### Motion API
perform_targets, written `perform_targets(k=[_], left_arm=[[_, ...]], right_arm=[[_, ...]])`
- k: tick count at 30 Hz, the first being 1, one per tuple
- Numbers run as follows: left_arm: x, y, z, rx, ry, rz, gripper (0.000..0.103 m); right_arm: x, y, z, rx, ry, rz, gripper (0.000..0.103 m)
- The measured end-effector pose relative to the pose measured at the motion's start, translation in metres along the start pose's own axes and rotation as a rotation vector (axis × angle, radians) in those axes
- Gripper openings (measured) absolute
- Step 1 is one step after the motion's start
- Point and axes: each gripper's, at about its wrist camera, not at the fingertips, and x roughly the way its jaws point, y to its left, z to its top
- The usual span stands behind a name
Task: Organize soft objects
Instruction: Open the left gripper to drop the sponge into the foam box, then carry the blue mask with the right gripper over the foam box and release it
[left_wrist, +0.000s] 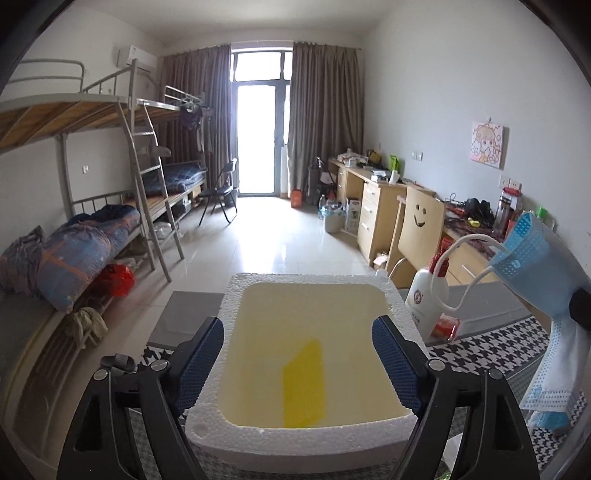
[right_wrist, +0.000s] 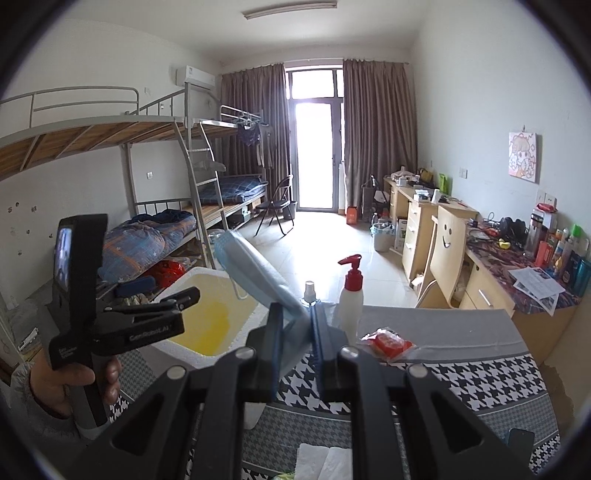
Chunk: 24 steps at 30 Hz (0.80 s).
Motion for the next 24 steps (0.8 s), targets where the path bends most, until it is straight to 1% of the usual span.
perform_targets(k=[2, 6, 12, 16, 22, 24], left_arm=[[-0.002, -0.001, 0.0, 0.007, -0.011, 0.012, 0.097], [-0.006, 0.005, 0.001, -0.005, -0.031, 0.032, 0.1], [-0.013, 0.013, -0.003, -0.015, -0.047, 0.034, 0.101], [-0.019, 0.019, -0.005, -0.014, -0.066, 0.064, 0.102], [-0.022, 0.031, -0.013, -0.024, -0.058, 0.08, 0.102], [-0.025, 0.035, -0.016, -0.027, -0.059, 0.104, 0.102]], right_arm=[[0.002, 0.002, 0.002, -0.005, 0.002, 0.001, 0.018], [0.006, 0.007, 0.007, -0.018, 0.004, 0.01, 0.018], [0.014, 0.013, 0.016, -0.027, 0.012, 0.023, 0.018], [0.02, 0.016, 0.02, -0.037, 0.011, 0.024, 0.018], [0.028, 0.025, 0.025, -0.053, 0.012, 0.018, 0.018], [0.033, 0.026, 0.027, -0.048, 0.019, 0.022, 0.018]])
